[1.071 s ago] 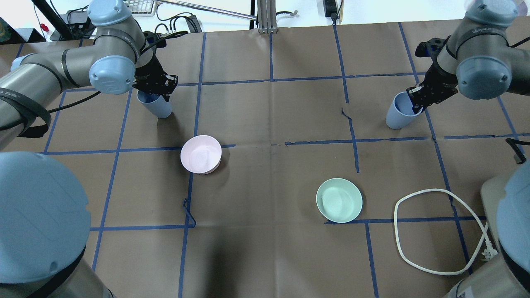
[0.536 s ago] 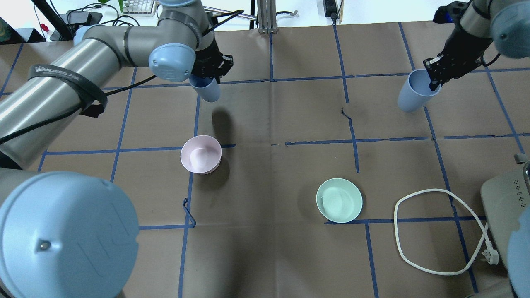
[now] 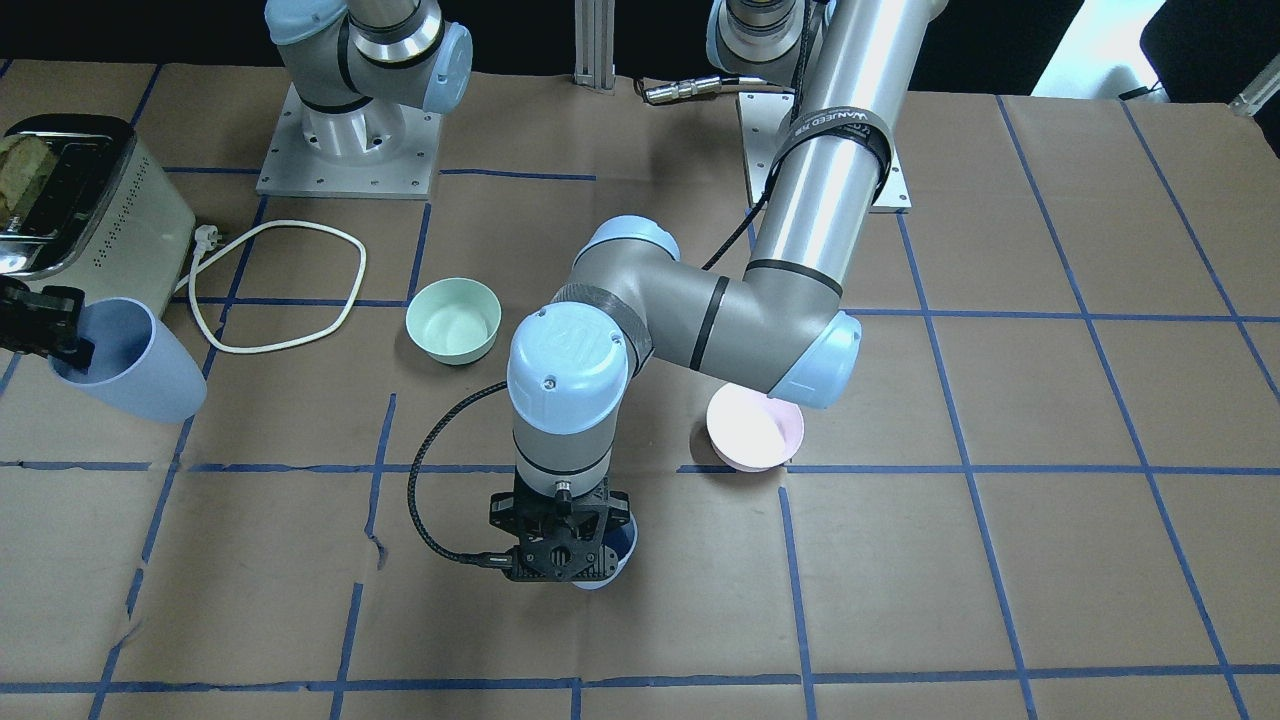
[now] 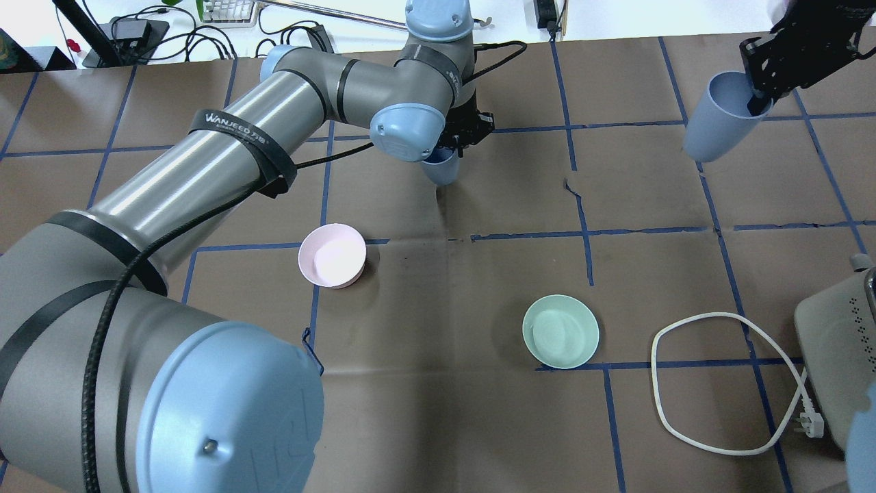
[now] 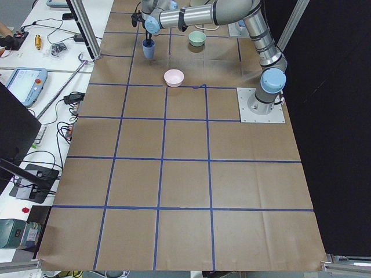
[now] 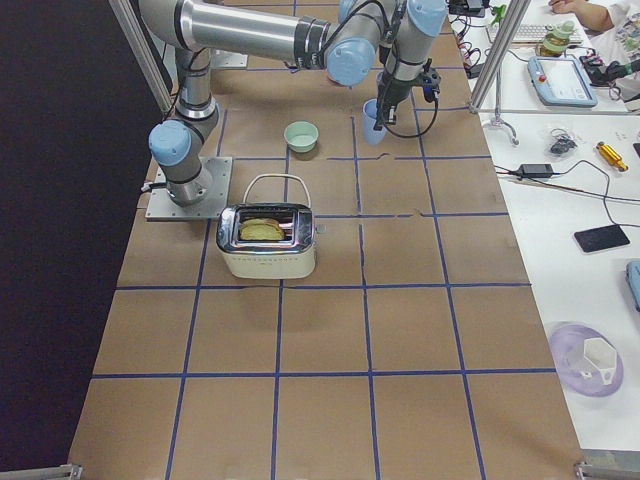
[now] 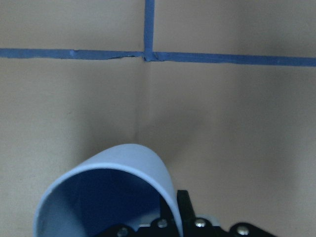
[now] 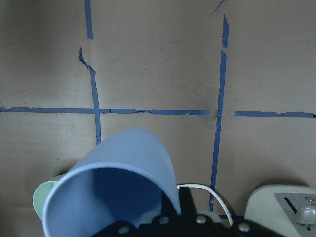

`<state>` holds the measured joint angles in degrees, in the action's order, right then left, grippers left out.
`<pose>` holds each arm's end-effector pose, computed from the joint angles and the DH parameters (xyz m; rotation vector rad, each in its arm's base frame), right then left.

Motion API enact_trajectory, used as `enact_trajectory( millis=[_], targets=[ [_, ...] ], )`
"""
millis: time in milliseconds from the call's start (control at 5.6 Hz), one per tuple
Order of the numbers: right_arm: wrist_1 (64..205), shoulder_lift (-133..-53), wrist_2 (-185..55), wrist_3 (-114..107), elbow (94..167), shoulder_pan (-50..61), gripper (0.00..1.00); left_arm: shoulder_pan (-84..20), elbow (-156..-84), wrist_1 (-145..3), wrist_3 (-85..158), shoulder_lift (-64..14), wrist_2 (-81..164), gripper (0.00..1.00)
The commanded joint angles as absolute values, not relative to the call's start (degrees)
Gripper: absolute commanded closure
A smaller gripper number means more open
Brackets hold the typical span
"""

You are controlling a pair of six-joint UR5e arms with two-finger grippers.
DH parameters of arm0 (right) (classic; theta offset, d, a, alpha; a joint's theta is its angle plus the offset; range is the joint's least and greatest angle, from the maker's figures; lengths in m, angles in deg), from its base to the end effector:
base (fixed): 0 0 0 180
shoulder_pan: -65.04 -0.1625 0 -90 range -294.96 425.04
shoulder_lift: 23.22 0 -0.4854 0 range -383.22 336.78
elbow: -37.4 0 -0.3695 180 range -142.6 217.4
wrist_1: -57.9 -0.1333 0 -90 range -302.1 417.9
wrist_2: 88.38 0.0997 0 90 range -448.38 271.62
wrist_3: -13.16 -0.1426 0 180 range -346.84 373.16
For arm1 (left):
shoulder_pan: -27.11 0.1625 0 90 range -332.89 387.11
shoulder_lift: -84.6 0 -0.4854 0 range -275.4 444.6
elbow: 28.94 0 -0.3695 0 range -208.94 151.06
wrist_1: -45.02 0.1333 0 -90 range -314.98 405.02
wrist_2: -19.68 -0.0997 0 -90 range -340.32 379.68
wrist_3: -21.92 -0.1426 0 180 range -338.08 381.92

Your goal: Stack blue cups with both arms

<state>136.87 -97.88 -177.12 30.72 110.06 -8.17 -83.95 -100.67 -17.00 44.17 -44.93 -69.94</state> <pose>-0.0351 -0.5887 0.4871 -0.0179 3.0661 0.2214 -0.4016 -0.6694 0.2730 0.0315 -3.0876 0.1647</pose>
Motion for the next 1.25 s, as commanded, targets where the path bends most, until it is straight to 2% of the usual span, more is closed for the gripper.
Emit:
enact_trajectory(
  millis=[0,179,536,1071],
  targets=[
    [136.74,-97.58,-176.97,30.13,109.91,-8.17,0.92,-84.25,-103.10,-16.42,43.10,-44.95,-70.59,0.40],
    [136.83,-97.49,-176.97,29.77,109.91,-8.26,0.92,-84.34,-103.64,-13.98,42.75,-44.86,-70.41,0.03],
    [137.26,-97.49,-176.89,29.77,109.82,-8.35,0.92,-84.08,-102.94,-16.22,43.01,-39.89,-68.75,0.02],
    [140.07,-97.06,-176.45,18.14,108.24,-16.39,0.92,-74.18,-105.22,-34.53,34.91,-25.22,-67.68,0.02]
  ],
)
